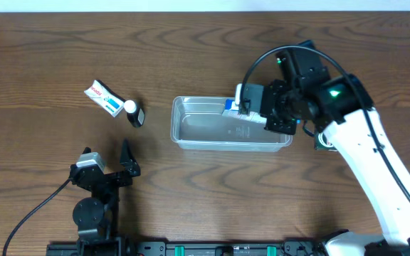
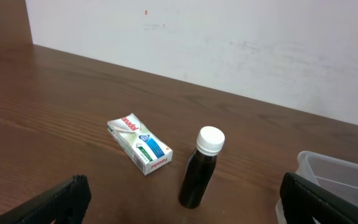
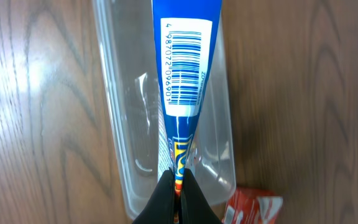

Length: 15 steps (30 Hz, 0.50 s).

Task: Pack container
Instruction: 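Lift the blue box with the right gripper over the container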

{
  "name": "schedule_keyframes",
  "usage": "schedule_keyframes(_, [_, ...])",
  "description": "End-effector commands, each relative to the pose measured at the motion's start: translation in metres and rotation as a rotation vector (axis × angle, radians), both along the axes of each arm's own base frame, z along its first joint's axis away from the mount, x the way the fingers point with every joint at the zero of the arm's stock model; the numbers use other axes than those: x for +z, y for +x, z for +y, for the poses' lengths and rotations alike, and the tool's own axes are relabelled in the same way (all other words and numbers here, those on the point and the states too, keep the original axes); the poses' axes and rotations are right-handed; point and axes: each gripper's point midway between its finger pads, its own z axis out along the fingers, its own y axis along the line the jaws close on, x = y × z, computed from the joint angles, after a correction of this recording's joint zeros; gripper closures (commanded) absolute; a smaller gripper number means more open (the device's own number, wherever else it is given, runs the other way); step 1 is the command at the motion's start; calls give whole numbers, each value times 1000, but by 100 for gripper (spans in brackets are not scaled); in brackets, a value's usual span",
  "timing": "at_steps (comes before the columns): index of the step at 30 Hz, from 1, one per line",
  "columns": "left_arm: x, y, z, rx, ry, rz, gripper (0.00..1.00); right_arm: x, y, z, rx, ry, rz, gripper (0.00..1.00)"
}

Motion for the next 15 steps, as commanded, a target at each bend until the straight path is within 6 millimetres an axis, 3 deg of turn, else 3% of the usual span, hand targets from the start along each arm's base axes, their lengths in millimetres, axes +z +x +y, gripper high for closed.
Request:
schedule_keyframes(1, [-16, -1, 2, 8, 5, 49, 2, -11, 4, 14, 101, -22, -5, 99])
schedule_keyframes(15, [-16, -1, 2, 8, 5, 49, 2, -67, 27, 25, 103, -65, 96, 99])
